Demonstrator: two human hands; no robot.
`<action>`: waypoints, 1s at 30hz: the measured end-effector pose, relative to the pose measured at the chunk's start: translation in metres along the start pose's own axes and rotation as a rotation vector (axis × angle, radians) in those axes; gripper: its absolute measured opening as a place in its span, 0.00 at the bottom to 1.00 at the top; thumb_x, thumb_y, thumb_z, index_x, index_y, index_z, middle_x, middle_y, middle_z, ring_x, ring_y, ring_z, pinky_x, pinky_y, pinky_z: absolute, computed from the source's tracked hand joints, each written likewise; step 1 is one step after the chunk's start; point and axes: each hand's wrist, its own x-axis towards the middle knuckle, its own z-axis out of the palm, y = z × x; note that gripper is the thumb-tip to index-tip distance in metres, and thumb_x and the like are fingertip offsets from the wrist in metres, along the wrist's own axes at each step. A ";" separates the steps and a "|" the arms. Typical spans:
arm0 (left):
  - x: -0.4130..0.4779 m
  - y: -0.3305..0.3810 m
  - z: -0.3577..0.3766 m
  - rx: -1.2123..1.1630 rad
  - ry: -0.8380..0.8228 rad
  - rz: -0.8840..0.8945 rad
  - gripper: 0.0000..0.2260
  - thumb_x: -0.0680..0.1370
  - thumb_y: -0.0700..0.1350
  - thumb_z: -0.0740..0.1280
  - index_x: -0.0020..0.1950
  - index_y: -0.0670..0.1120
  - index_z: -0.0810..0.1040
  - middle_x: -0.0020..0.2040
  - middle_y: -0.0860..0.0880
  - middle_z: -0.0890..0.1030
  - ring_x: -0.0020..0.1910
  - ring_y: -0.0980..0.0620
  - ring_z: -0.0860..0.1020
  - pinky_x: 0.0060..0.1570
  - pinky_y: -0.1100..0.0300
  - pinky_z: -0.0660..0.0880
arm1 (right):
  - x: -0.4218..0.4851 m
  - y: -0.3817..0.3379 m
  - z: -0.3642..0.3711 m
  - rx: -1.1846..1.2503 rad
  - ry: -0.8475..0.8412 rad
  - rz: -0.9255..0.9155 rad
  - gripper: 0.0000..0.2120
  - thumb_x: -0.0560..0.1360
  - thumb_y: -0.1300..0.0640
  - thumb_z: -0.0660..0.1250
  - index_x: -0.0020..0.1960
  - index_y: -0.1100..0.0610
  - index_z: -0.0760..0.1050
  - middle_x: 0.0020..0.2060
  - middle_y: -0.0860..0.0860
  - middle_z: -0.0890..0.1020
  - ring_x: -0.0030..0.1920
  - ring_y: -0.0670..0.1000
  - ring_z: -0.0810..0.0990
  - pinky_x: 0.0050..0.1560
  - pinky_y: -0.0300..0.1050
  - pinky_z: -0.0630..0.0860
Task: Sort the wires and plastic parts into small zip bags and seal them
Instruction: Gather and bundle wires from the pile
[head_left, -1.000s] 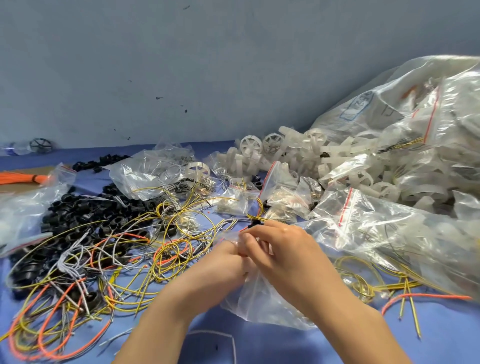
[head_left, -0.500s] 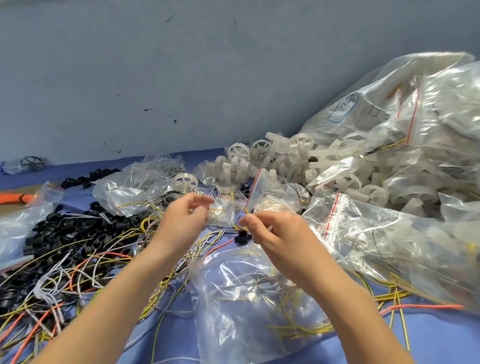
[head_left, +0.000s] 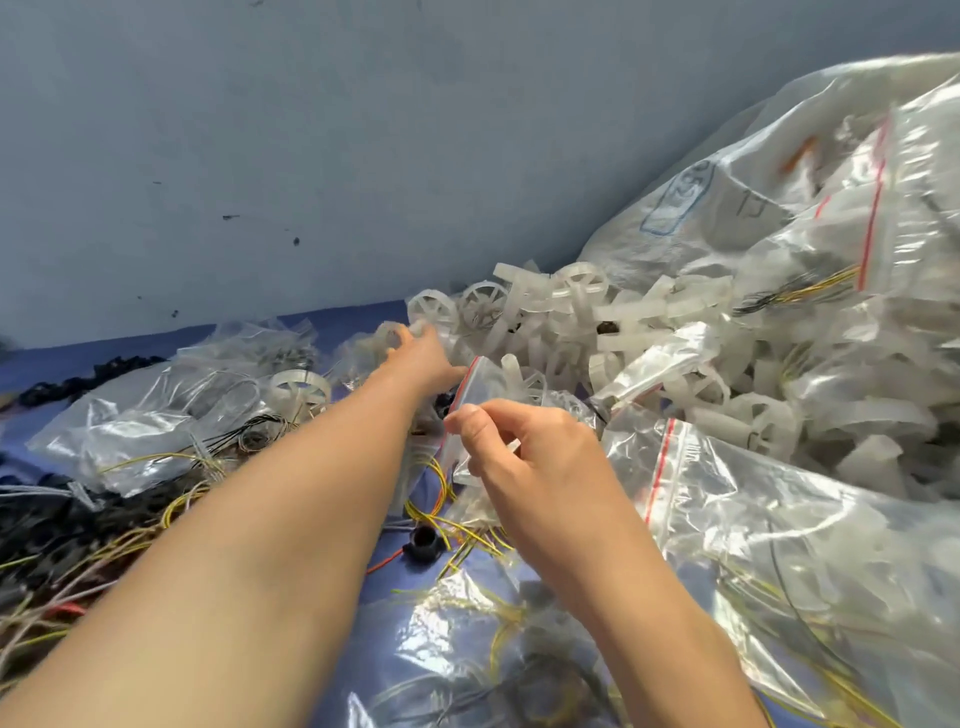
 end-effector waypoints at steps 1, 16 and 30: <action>0.002 0.000 0.004 -0.016 0.061 0.006 0.35 0.75 0.61 0.67 0.74 0.46 0.59 0.74 0.37 0.55 0.69 0.33 0.64 0.64 0.41 0.68 | 0.000 0.002 -0.001 -0.003 0.000 -0.003 0.17 0.81 0.46 0.59 0.47 0.56 0.81 0.34 0.52 0.82 0.39 0.52 0.78 0.44 0.52 0.75; -0.133 -0.095 -0.041 0.133 0.139 0.222 0.28 0.74 0.62 0.65 0.69 0.49 0.69 0.60 0.45 0.70 0.61 0.41 0.73 0.56 0.48 0.74 | -0.029 -0.023 0.012 -0.104 -0.036 -0.083 0.16 0.80 0.45 0.60 0.47 0.53 0.82 0.33 0.50 0.80 0.38 0.50 0.77 0.43 0.50 0.73; -0.293 -0.176 -0.040 0.122 0.201 -0.255 0.45 0.66 0.79 0.46 0.62 0.42 0.69 0.62 0.39 0.75 0.63 0.38 0.70 0.61 0.47 0.67 | -0.105 -0.062 0.060 -0.317 -0.229 -0.134 0.17 0.78 0.38 0.58 0.60 0.45 0.74 0.46 0.44 0.77 0.50 0.49 0.78 0.51 0.47 0.74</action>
